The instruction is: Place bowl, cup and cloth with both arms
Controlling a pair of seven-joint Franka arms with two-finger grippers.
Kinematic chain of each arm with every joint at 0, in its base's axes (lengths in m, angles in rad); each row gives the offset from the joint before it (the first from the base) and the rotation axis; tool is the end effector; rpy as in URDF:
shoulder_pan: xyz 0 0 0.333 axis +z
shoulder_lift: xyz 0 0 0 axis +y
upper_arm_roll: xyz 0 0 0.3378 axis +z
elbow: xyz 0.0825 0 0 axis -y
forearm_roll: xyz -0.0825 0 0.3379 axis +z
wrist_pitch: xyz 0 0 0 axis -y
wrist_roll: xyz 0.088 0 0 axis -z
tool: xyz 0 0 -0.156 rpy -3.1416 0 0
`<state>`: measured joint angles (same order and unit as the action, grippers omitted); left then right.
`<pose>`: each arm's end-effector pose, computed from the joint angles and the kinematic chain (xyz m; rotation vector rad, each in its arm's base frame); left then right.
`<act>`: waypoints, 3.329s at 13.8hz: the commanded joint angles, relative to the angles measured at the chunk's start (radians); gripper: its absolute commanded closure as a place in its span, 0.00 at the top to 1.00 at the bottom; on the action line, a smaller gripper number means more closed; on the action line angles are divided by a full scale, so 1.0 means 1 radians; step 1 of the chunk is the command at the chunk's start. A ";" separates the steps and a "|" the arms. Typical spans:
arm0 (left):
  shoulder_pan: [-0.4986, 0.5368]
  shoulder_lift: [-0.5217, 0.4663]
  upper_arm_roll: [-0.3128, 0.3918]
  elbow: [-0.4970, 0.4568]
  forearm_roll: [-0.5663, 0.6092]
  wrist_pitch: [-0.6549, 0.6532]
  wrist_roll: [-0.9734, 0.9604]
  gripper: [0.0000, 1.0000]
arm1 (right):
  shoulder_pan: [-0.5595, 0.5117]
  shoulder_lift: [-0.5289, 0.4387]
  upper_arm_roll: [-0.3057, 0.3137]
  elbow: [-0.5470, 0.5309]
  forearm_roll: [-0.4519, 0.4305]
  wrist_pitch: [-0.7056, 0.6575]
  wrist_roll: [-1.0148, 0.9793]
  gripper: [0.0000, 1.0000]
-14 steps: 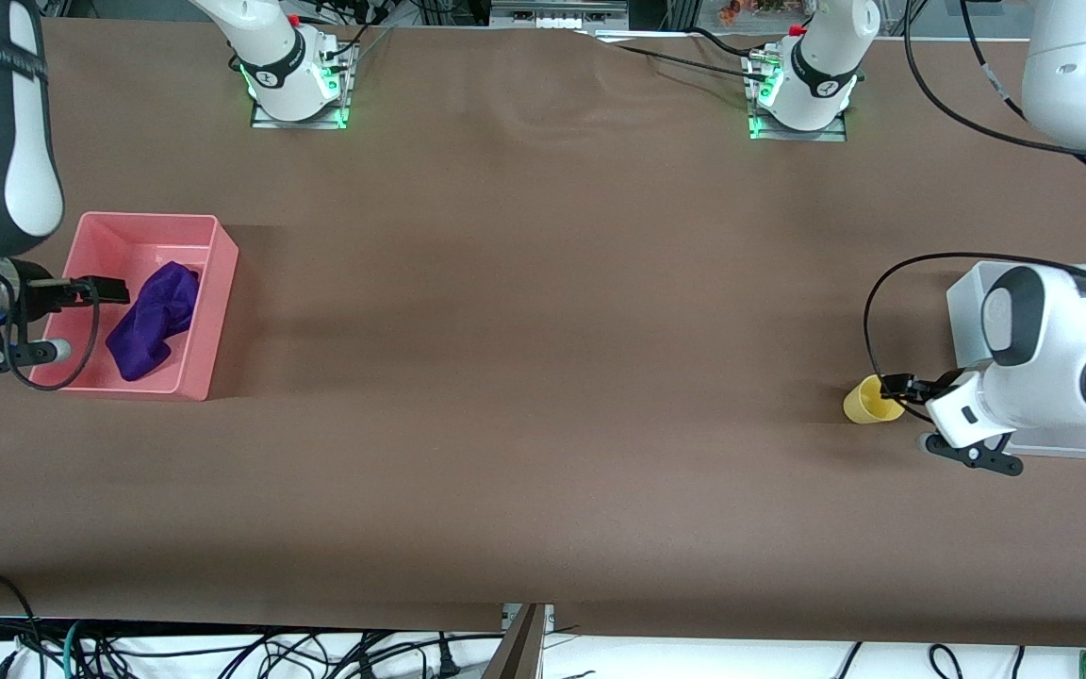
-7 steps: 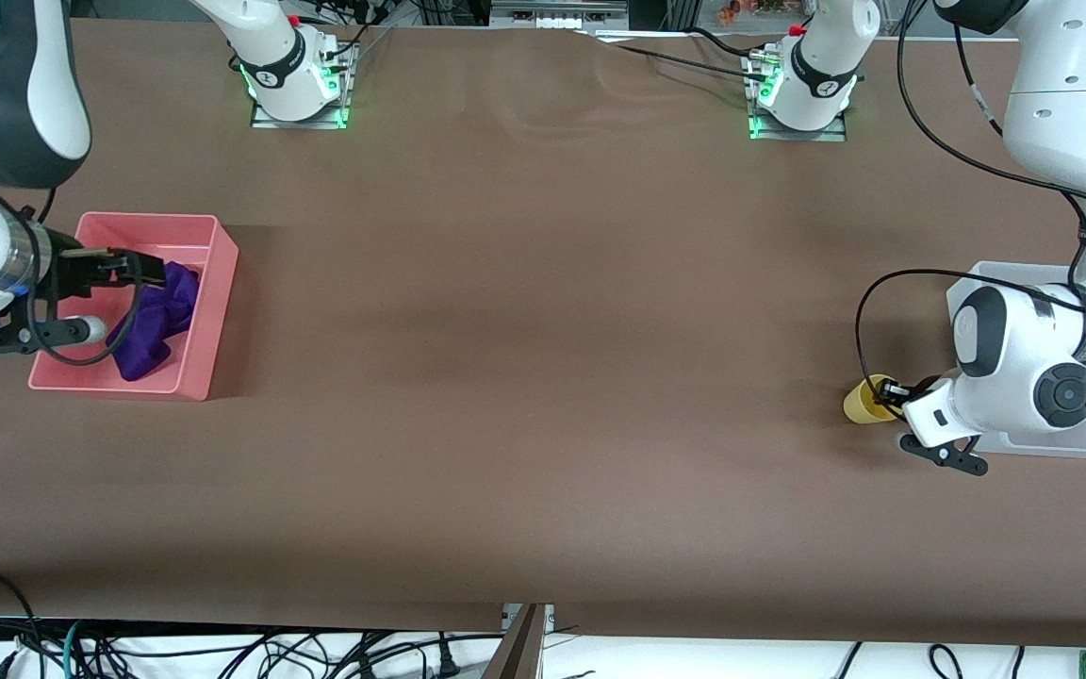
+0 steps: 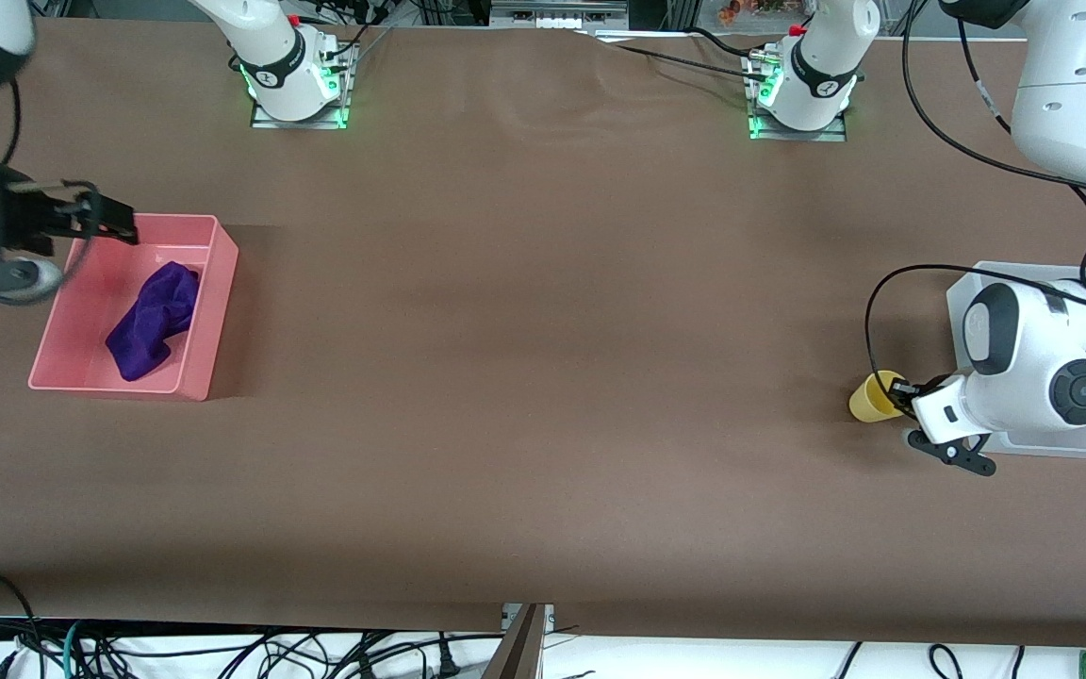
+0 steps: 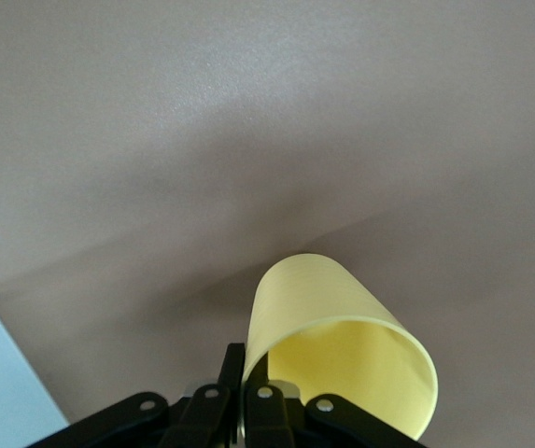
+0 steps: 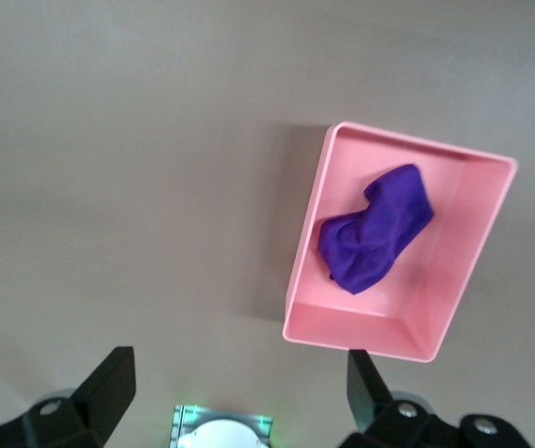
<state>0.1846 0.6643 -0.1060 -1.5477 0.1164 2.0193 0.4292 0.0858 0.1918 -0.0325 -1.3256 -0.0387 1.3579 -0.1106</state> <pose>0.6466 0.0717 0.2439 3.0514 -0.6103 -0.2967 0.5400 0.0240 0.5815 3.0818 0.2453 -0.2488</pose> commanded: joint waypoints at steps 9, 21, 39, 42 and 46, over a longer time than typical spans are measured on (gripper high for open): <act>0.172 -0.230 0.138 -0.012 0.016 -0.246 0.529 0.00 | -0.109 -0.121 0.049 -0.101 0.010 -0.009 0.104 1.00; 0.256 -0.104 0.137 -0.025 0.008 -0.080 0.609 0.62 | -0.098 -0.071 0.049 -0.078 0.003 -0.010 0.101 1.00; 0.092 -0.363 -0.221 0.213 -0.003 -0.672 -0.243 1.00 | -0.101 -0.069 0.045 -0.078 0.007 -0.011 0.101 1.00; -0.112 -0.429 -0.058 0.157 -0.006 -0.644 -0.319 1.00 | -0.101 -0.069 0.045 -0.078 0.007 -0.011 0.101 1.00; -0.241 -0.680 0.170 -0.232 -0.172 -0.238 -0.320 1.00 | -0.103 -0.069 0.043 -0.078 0.008 -0.011 0.101 1.00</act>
<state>-0.0399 0.1750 0.0155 -1.5024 -0.0151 1.5881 0.1091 -0.0043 0.1214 0.0019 -1.4149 -0.0388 1.3495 -0.0195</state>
